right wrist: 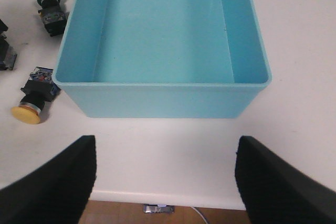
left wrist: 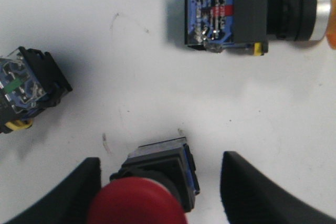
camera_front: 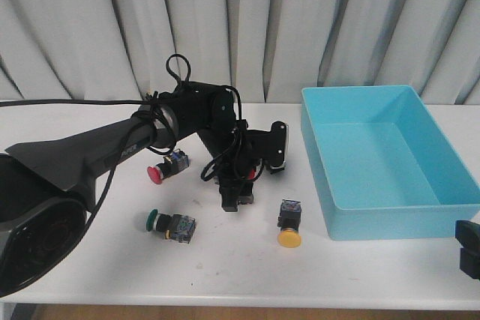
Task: Pick red and yellow buttons and place in box
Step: 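Grasp the red button with the left gripper and lift it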
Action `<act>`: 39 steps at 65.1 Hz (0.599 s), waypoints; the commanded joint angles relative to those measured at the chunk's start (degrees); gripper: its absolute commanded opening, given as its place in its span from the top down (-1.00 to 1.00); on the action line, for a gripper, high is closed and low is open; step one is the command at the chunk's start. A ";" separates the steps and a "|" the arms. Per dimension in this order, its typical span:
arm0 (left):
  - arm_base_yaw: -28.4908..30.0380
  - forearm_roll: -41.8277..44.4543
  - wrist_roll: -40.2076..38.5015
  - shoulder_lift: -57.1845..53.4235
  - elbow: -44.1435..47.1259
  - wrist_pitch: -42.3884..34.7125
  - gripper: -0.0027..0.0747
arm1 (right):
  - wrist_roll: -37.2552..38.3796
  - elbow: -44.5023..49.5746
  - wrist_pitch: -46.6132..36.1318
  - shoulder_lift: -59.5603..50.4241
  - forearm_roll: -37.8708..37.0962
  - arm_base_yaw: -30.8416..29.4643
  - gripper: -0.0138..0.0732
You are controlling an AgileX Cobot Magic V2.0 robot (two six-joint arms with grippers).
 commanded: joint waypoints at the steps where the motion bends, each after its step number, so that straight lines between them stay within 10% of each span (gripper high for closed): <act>1: -0.06 -1.12 -0.61 -3.94 -2.00 -0.68 -0.02 | -0.60 -1.92 -3.19 0.16 -0.11 -0.34 -0.53; 39: -0.06 -1.14 -6.96 -9.22 -2.00 0.93 0.43 | -0.60 -1.92 -3.19 0.16 -0.11 -0.34 -0.53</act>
